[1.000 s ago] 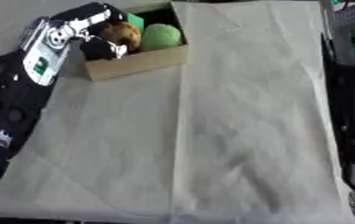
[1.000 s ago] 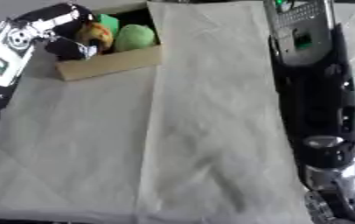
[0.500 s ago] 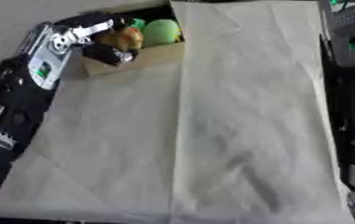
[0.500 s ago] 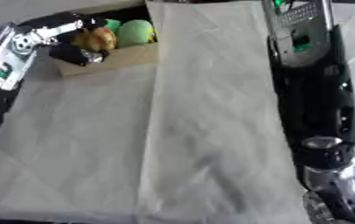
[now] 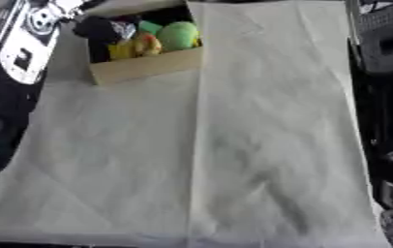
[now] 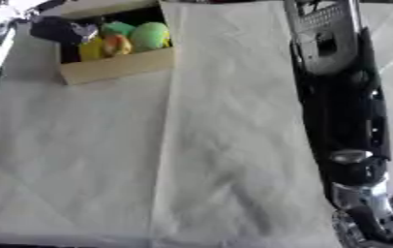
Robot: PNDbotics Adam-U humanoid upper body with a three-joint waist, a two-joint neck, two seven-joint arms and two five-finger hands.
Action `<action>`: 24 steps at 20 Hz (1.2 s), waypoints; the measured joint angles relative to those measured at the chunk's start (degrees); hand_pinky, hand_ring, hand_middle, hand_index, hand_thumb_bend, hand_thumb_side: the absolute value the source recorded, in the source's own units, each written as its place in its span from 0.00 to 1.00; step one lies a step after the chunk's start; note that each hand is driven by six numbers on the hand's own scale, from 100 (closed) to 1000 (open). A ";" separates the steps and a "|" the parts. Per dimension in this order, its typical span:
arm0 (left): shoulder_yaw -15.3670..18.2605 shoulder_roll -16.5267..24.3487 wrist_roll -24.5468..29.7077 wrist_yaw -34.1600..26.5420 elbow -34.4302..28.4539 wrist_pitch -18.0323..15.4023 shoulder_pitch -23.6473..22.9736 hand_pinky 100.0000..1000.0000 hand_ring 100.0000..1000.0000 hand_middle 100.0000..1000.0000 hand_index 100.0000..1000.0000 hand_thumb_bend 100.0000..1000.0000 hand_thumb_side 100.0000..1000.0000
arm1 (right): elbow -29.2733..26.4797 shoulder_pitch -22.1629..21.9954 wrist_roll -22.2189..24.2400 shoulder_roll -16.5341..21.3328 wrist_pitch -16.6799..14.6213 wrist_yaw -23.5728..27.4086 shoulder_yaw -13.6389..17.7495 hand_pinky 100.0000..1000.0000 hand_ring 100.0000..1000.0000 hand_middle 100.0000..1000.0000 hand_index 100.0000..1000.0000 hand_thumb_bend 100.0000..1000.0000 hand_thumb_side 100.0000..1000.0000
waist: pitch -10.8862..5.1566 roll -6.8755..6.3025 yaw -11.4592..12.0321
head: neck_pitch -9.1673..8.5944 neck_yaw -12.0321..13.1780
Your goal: Pick up objects on the table and place them in the box.
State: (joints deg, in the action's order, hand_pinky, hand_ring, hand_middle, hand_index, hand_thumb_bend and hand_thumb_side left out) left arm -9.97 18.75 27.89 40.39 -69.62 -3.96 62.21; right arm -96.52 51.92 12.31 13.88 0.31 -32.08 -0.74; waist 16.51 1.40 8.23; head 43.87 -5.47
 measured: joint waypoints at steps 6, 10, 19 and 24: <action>1.50 3.56 -3.92 -5.27 -12.60 5.30 -2.44 0.84 0.81 0.71 0.80 0.00 0.24 | -0.01 0.00 -0.06 0.02 0.00 0.00 0.01 0.67 0.76 0.67 0.89 0.00 0.39 | -0.34 0.00 0.34 | 0.00 -0.93; 3.89 6.52 -11.76 -15.79 -24.96 8.34 -8.54 0.85 0.80 0.70 0.81 0.00 0.47 | -0.21 0.01 -0.71 0.20 0.10 0.02 0.08 0.67 0.76 0.67 0.89 0.00 0.40 | -0.35 0.00 0.62 | 0.00 -1.49; 9.61 9.63 -32.45 -43.11 -42.41 4.89 -27.01 0.87 0.82 0.72 0.84 0.00 0.51 | -0.86 0.11 -2.41 1.12 0.22 0.79 0.74 0.68 0.76 0.68 0.89 0.00 0.41 | -0.35 0.03 0.69 | 0.00 -2.39; 12.80 9.50 -37.83 -50.02 -43.80 -1.52 -35.37 0.87 0.81 0.71 0.83 0.00 0.52 | -0.87 0.20 -3.07 2.08 0.25 1.39 1.16 0.68 0.76 0.68 0.89 0.00 0.41 | -0.35 0.03 0.71 | 0.00 -2.13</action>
State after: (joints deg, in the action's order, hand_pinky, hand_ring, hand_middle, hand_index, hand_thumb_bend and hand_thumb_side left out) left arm 2.83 28.25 -9.94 -9.63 -113.42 -5.48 26.84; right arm -97.39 52.11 9.24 15.97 0.56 -30.69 0.42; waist 16.17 1.43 8.94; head 43.87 -7.60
